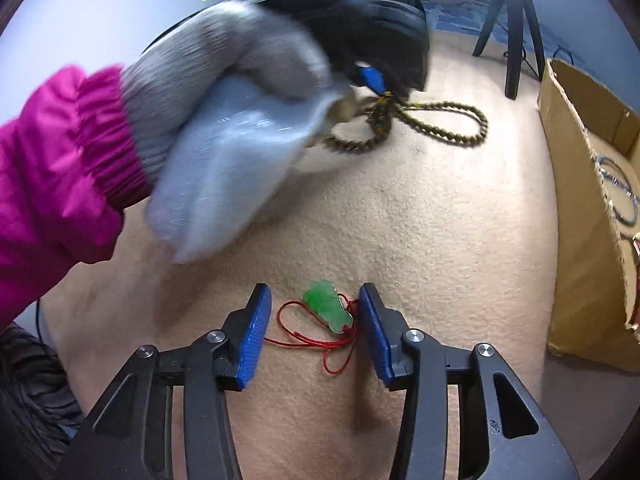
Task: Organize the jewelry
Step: 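Grasp the wooden bead necklace with the left tool while the right tool grasps the jade pendant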
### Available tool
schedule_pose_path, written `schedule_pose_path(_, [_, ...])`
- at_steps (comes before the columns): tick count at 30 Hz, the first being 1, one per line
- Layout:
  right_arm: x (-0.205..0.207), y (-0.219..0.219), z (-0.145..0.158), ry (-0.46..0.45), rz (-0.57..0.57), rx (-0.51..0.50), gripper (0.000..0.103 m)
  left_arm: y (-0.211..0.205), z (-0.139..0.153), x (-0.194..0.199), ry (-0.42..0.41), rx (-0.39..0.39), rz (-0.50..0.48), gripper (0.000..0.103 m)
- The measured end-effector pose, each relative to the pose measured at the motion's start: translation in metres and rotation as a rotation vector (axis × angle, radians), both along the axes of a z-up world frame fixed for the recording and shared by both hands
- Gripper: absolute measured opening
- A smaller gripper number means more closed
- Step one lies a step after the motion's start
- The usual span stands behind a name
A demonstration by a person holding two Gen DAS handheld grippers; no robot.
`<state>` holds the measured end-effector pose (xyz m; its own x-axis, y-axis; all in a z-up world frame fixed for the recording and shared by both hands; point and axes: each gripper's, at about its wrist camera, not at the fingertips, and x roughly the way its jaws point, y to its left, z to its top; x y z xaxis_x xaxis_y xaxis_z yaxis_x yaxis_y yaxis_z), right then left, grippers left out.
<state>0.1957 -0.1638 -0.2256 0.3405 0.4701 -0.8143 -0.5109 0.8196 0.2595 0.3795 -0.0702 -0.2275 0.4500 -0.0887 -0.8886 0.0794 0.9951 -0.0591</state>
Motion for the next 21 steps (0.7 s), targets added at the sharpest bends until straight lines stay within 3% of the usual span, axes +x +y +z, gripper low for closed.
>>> schedule_pose_path(6, [-0.002,0.009,0.000,-0.046,0.035,-0.070,0.044,0.014,-0.001,-0.012,-0.005,-0.015,-0.009,0.011])
schedule_pose_path(9, [-0.005,0.019,0.000,-0.094,0.083,-0.176,0.043,0.021,-0.001,-0.017,-0.001,-0.032,-0.014,0.011])
schedule_pose_path(10, [-0.006,0.022,0.001,-0.106,0.091,-0.200,0.041,0.023,-0.001,-0.019,0.001,-0.038,-0.015,0.011])
schedule_pose_path(12, [-0.007,0.025,0.001,-0.117,0.090,-0.242,0.018,0.026,-0.001,-0.024,0.007,-0.049,-0.017,0.011])
schedule_pose_path(21, [0.005,0.008,0.021,-0.083,0.039,-0.189,0.013,0.055,0.029,-0.046,0.014,-0.121,0.022,0.010])
